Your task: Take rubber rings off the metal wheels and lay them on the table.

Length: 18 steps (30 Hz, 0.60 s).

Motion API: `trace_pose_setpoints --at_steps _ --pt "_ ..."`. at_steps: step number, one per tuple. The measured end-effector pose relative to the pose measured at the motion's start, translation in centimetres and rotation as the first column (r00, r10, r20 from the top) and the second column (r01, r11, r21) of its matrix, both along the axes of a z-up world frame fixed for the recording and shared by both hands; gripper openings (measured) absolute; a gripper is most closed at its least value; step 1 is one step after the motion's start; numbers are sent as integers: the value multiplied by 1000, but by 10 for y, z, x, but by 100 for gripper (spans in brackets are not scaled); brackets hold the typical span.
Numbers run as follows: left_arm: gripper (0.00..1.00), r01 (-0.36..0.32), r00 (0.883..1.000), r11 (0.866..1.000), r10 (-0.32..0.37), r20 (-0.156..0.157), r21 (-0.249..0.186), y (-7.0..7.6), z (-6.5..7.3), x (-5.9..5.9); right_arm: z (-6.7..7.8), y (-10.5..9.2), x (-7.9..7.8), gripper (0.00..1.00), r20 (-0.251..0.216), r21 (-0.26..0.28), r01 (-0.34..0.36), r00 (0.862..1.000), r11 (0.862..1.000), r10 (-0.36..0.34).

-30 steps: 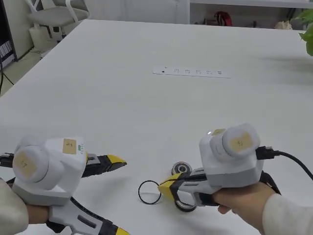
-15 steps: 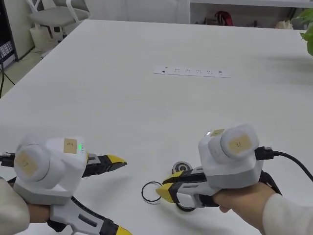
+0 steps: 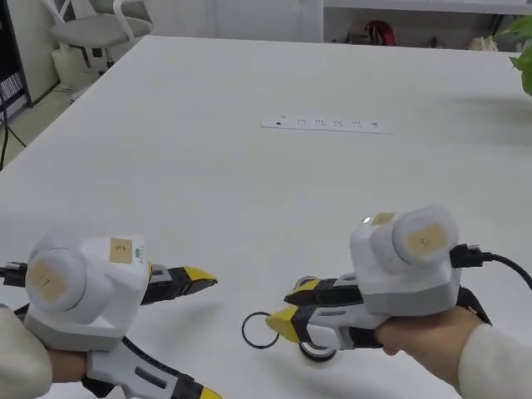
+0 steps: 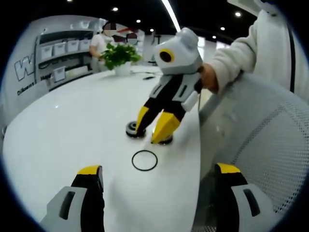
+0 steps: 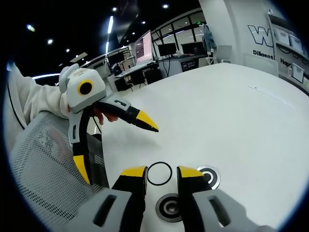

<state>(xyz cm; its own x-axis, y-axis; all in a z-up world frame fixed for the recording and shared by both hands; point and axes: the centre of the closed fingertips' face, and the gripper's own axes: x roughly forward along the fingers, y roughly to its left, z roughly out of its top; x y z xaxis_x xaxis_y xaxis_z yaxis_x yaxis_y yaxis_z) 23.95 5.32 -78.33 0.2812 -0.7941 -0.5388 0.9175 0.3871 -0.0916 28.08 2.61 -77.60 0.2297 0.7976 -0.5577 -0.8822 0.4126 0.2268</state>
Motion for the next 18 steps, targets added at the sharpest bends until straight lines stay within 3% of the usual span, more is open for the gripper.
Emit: trace_pose_setpoints --at_steps 9,18 --pt "98 -3 1000 1000 3 -2 -4 0 1 0 18 -8 10 29 33 43 33 999 999 -35" --pt "98 -3 1000 1000 3 -5 -7 -1 2 0 39 -18 23 45 64 96 78 994 992 -84"
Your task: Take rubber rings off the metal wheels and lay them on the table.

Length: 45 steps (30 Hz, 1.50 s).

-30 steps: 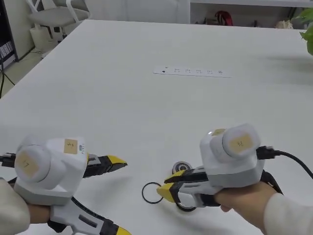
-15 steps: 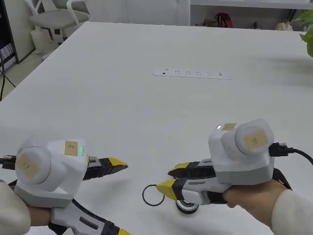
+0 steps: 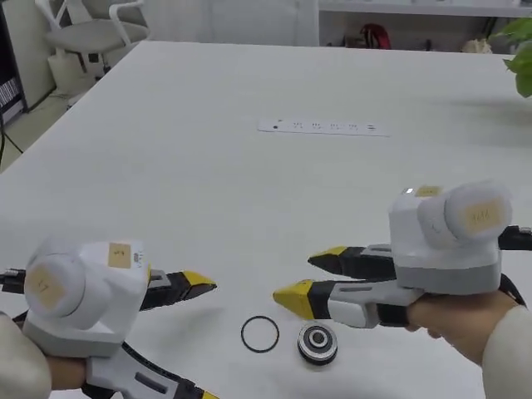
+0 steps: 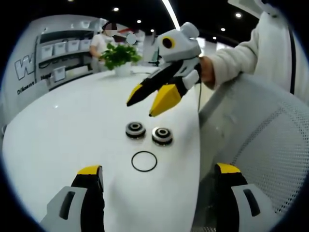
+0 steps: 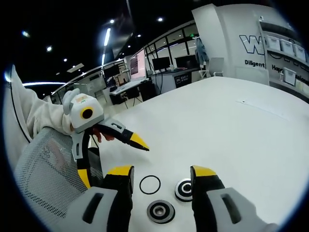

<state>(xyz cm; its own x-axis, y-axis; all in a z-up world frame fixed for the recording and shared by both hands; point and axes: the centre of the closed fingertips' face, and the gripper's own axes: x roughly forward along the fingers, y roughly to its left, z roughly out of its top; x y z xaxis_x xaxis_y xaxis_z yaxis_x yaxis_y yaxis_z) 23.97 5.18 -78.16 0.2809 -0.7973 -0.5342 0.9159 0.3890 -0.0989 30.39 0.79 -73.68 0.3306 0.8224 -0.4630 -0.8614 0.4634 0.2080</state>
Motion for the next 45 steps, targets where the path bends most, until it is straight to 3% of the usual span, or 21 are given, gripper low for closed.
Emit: trace_pose_setpoints --at_steps 11,18,22,25,28,29,33,38,45 --pt "97 -3 1000 1000 3 -3 -2 0 0 0 22 -13 8 60 50 59 18 999 998 -21" --pt "97 -18 1000 1000 18 -3 -18 1 3 3 27 -25 9 62 71 63 10 997 998 -14" --pt "97 -20 1000 1000 20 1 -9 1 5 6 26 -31 12 62 54 73 23 998 997 -27" --pt "97 -16 1000 999 17 12 -40 -3 20 11 23 -37 14 62 49 64 31 998 997 -34" --pt "94 -10 1000 996 10 5 -92 -11 37 13 21 -39 12 63 47 60 23 999 998 -26" --pt "93 -8 1000 995 11 25 -100 -14 44 16 19 -39 10 63 44 58 18 999 998 -20" --pt "96 15 998 996 -10 64 -91 -22 60 21 17 -40 7 63 37 57 3 999 998 -5" --pt "96 50 993 992 -38 108 -115 -38 85 27 14 -42 3 63 36 46 -20 999 999 19" --pt "91 120 981 986 -100 166 -114 -64 104 34 2 -43 -5 60 7 12 -57 998 998 57"
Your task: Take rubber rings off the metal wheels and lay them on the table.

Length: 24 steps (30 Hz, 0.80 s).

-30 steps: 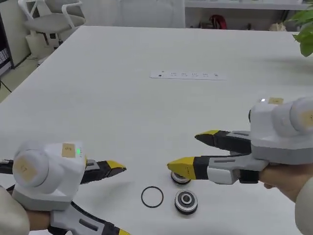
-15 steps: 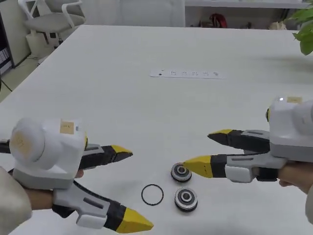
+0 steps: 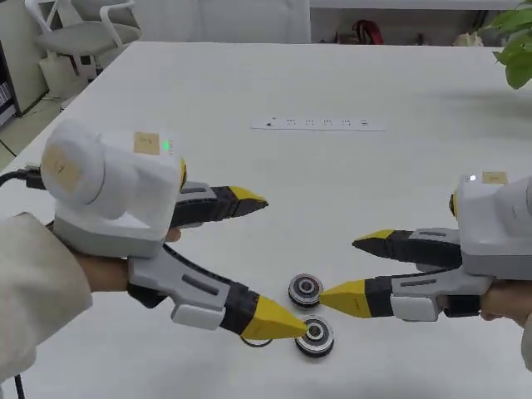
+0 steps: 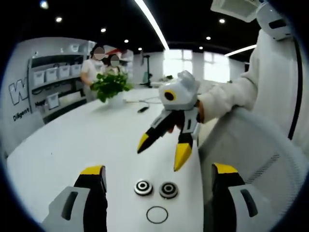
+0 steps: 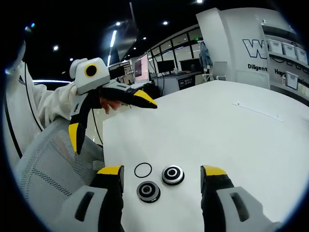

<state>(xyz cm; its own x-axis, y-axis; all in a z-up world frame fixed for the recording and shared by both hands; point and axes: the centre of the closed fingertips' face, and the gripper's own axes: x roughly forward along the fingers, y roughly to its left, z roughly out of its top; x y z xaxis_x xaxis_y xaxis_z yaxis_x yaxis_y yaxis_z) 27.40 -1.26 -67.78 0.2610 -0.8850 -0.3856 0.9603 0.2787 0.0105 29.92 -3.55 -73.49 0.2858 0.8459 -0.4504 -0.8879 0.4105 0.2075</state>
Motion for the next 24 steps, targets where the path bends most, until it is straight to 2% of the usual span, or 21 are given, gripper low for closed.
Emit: trace_pose_setpoints --at_steps 2,9,12,14,19,21,24 --pt "87 20 1000 1000 -20 20 1 -7 3 2 -5 1 -4 58 -10 -19 -20 1000 1000 20" --pt "82 30 999 999 -29 45 -20 -24 6 9 -19 0 -13 52 -31 -68 -76 997 995 74" --pt "78 38 998 999 -38 45 -17 -27 -3 7 -22 0 -16 50 -40 -78 -92 995 993 90" --pt "75 47 998 999 -47 46 -1 -26 -16 4 -25 -1 -19 48 -47 -83 -107 994 991 103" --pt "70 37 999 999 -37 14 19 -20 -40 2 -35 0 -24 47 -88 -86 -122 990 989 114" --pt "67 32 999 999 -32 6 23 -18 -46 2 -38 1 -27 47 -99 -89 -133 987 987 124" --pt "62 21 1000 1000 -20 -24 10 -15 -53 1 -45 1 -32 46 -109 -111 -159 983 981 147"
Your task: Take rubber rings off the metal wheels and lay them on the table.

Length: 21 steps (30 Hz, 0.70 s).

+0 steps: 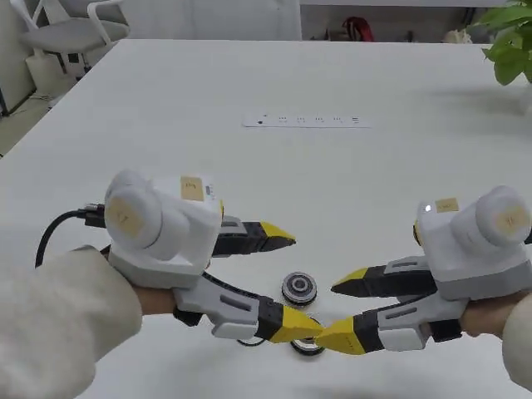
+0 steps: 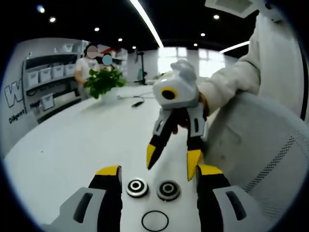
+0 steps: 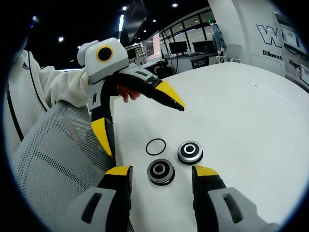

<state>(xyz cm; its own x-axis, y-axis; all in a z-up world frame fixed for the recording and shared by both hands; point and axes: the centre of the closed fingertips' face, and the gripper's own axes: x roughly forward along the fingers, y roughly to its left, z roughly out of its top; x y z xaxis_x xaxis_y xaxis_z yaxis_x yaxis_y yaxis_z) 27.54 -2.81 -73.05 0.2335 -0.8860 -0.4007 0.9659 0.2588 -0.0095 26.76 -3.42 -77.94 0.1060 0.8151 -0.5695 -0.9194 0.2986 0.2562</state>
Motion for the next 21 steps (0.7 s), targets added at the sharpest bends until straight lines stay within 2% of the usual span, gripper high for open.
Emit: trace_pose_setpoints --at_steps 7,10,17,21 --pt "55 -2 1000 1000 2 -17 17 -1 -15 -1 -8 0 -5 44 -3 -32 -31 1000 999 31" --pt "51 13 999 1000 -13 -39 23 -4 -23 -6 -13 0 -7 40 1 -48 -47 999 998 47" --pt "41 9 999 999 -7 -44 44 -4 -35 -6 -19 0 -10 35 18 -82 -73 997 994 75" --pt "37 16 999 997 -13 -34 74 -4 -42 -8 -22 -1 -9 32 26 -99 -76 997 992 79"
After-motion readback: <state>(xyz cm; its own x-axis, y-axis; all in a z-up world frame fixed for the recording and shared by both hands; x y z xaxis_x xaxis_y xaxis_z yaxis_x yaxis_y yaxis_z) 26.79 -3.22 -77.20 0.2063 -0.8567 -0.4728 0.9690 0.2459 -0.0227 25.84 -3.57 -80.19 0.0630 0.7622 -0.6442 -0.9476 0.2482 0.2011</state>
